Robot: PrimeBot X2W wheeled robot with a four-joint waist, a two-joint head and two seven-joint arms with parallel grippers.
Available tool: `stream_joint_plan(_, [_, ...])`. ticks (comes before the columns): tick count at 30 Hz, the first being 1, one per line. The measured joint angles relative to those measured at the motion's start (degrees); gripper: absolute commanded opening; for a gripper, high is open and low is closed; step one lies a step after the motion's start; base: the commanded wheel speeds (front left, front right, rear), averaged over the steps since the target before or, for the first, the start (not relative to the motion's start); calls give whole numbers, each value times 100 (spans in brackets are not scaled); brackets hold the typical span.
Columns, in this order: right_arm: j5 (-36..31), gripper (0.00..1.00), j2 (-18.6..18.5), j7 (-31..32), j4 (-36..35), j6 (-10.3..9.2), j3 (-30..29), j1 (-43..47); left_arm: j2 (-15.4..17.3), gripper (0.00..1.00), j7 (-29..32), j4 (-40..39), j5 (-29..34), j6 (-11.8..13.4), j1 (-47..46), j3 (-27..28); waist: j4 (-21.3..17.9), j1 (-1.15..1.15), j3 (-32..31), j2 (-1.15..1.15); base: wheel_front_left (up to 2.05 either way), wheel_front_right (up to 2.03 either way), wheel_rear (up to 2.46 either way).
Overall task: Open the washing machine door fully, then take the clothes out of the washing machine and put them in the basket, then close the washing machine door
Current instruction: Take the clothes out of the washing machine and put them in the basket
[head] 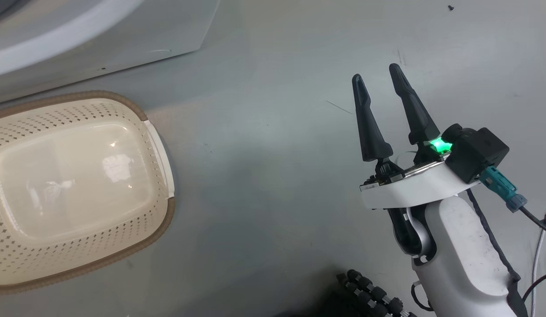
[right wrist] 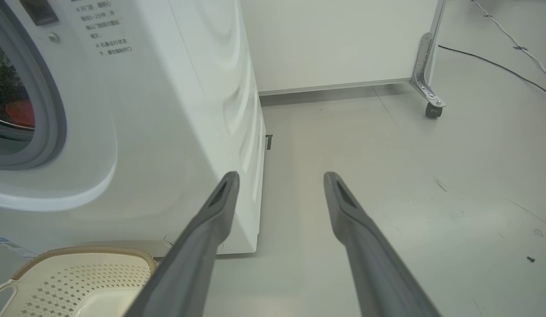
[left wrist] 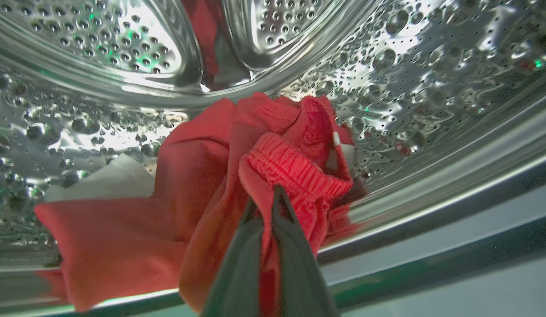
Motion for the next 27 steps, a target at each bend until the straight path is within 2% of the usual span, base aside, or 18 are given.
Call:
stream_joint_plan(13, [-457,100,-2,0,185,4,-160,1,-263,0,-1246,-378,383,19,298,-149,292,0,-287,0,0,0,0])
stream_joint_plan(20, [-750,100,-4,0,334,54,-301,84,-695,0,-1929,-591,393,169,829,-235,475,0,-542,0,0,0,0])
stream_joint_plan(27, [-848,100,-3,0,478,115,-359,367,-932,0,-2560,-740,409,366,1581,-243,669,0,-899,0,0,0,0])
